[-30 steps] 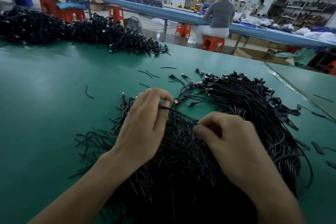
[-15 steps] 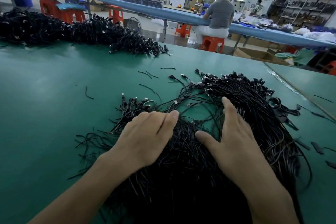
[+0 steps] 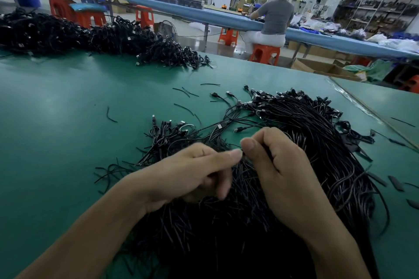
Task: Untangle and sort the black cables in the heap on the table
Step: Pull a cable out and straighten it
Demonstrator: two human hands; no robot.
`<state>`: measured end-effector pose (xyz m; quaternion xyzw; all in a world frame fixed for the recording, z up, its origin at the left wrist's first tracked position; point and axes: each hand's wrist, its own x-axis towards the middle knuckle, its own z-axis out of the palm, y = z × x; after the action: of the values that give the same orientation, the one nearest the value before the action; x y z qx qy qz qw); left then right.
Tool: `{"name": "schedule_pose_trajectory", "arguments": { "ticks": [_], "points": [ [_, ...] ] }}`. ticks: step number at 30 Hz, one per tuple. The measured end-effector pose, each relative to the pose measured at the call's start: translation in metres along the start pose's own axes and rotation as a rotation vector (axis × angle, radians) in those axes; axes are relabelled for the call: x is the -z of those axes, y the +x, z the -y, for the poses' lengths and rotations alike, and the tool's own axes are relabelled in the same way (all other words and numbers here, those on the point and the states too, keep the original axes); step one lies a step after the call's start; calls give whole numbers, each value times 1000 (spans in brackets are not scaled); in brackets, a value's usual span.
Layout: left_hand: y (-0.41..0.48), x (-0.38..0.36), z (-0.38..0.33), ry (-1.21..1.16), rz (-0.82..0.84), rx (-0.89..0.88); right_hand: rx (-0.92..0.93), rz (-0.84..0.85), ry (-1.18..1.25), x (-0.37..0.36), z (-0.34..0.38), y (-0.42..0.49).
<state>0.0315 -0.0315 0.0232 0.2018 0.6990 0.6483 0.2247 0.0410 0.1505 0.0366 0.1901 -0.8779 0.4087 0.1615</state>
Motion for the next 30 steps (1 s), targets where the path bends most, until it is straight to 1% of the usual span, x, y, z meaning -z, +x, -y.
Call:
{"name": "schedule_pose_trajectory", "arguments": {
  "ticks": [2, 3, 5, 6, 8, 10, 11, 13, 15, 17, 20, 21, 22, 23, 24, 26, 27, 30],
  "points": [
    [-5, -2, -5, -205, 179, 20, -1, -43, 53, -3, 1, 1],
    [-6, -2, -8, -323, 217, 8, 1, -48, 83, -5, 1, 1],
    [-7, -1, -14, -551, 224, -67, 8, -10, 111, -7, 0, 0],
    [-6, -1, -17, -651, 201, -126, -2, 32, 97, -9, 0, -1],
    [-5, 0, -23, -823, 103, -242, -34, 157, 41, -12, 2, -3],
    [-2, 1, -23, -944, -47, -298, -21, 279, -8, -15, 7, -5],
    [0, 1, -21, -968, -129, -304, -1, 318, -19, -15, 10, -5],
    [4, -1, -16, -935, -283, -324, 26, 365, -32, -14, 15, -6],
    [8, -1, -9, -794, -417, -375, 32, 371, -102, -11, 18, -8],
    [13, -1, -1, -533, -526, -436, 23, 344, -154, -8, 19, -10],
    [15, -3, 8, -47, -645, -470, 33, 251, -160, -5, 20, -9],
    [14, -5, 9, 80, -635, -444, 55, 200, -148, -3, 19, -8],
    [13, -7, 10, 171, -575, -385, 76, 142, -133, 0, 18, -7],
    [12, -9, 10, 217, -475, -298, 85, 85, -117, 3, 16, -6],
    [11, -11, 9, 208, -359, -194, 85, 35, -96, 6, 15, -5],
    [7, -14, 4, 112, -171, -8, 75, -41, -19, 11, 14, -3],
    [5, -14, 2, 52, -119, 29, 64, -69, 36, 12, 13, -3],
    [2, -9, -6, -237, 13, 35, 9, -102, 153, 12, 13, -1]
  ]
}}
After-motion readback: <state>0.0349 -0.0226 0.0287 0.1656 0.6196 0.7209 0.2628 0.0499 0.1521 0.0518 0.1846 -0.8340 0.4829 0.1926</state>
